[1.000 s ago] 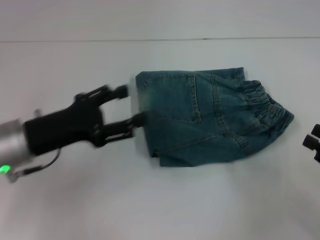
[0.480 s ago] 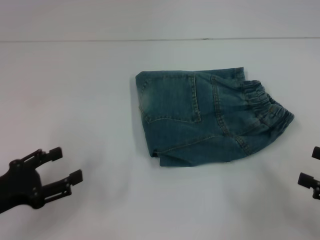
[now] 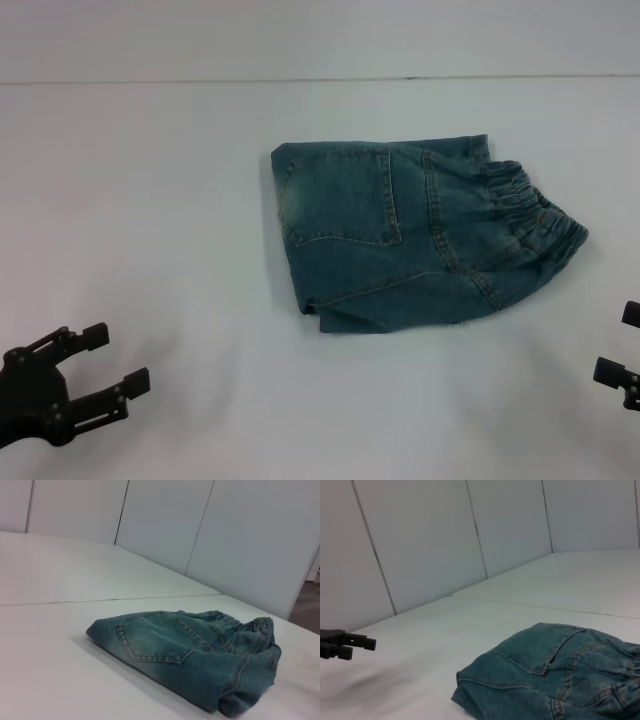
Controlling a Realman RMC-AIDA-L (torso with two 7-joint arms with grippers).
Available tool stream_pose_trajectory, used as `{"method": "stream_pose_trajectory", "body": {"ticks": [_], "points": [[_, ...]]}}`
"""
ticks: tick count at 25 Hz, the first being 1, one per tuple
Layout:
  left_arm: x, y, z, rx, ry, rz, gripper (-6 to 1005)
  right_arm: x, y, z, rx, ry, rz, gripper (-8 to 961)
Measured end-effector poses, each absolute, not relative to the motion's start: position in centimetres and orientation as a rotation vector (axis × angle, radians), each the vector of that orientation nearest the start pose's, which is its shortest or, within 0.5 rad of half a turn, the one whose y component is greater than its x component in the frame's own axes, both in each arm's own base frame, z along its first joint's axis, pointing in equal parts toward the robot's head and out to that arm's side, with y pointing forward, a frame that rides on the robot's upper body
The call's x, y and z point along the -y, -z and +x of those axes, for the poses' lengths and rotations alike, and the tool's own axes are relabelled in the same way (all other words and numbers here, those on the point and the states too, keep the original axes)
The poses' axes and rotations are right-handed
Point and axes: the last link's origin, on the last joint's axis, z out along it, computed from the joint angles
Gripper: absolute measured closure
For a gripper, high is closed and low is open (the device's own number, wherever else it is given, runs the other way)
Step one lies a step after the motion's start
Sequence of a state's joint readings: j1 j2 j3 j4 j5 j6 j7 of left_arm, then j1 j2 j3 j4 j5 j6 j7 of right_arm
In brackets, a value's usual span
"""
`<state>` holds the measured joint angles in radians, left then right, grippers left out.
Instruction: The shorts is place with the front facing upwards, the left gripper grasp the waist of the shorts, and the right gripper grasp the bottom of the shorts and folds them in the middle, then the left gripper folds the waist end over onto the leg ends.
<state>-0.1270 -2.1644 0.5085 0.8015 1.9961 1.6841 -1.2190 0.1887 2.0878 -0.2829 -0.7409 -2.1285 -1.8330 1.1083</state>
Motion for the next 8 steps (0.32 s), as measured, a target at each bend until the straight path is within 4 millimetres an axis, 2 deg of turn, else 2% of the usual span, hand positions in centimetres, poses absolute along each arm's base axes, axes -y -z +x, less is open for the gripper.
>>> {"method": "stream_pose_trajectory", "body": {"ticks": [8], "points": [[-20.87, -1.69, -34.72, 0.799, 0.714, -2.436, 129, -20.48, -4.94, 35.70, -0.674, -0.730, -2.451, 42]]}}
